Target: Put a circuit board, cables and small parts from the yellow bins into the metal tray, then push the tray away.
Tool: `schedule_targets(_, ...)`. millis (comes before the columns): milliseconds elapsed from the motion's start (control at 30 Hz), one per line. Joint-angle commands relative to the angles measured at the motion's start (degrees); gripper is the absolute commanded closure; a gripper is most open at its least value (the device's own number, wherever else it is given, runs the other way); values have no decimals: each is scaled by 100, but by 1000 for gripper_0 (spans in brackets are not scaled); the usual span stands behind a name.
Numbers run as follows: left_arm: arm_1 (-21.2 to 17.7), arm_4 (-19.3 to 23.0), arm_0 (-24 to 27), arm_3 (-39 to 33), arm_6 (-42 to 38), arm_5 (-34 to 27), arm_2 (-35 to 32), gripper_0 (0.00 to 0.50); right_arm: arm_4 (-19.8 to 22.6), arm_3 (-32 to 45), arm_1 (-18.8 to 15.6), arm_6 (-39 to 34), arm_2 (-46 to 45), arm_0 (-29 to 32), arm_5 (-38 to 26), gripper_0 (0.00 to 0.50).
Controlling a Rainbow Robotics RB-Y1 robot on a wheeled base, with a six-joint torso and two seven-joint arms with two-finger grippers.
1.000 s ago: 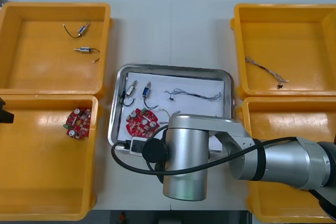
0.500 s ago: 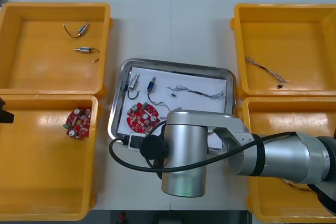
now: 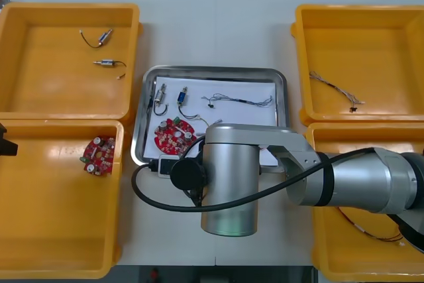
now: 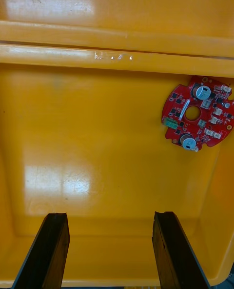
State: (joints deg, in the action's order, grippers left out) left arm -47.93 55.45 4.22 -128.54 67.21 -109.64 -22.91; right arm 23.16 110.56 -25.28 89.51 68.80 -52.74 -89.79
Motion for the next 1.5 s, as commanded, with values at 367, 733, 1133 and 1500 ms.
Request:
schedule_targets(367, -252, 45, -123, -153, 512, -36, -170, 0, 189, -386, -30, 356, 81, -808, -3, 500)
schedule_targets(733, -252, 45, -123, -153, 512, -36, -170, 0, 198, -878, 146, 567, 81, -1221, 111, 500)
schedule_targets(1133, -252, 45, -123, -153, 512, -36, -170, 0, 215, -1458, 313, 743, 81, -1599, 287, 500)
schedule_targets(1500, -252, 45, -123, -153, 512, -36, -170, 0, 57, -1968, 366, 884, 72, -1749, 604, 500)
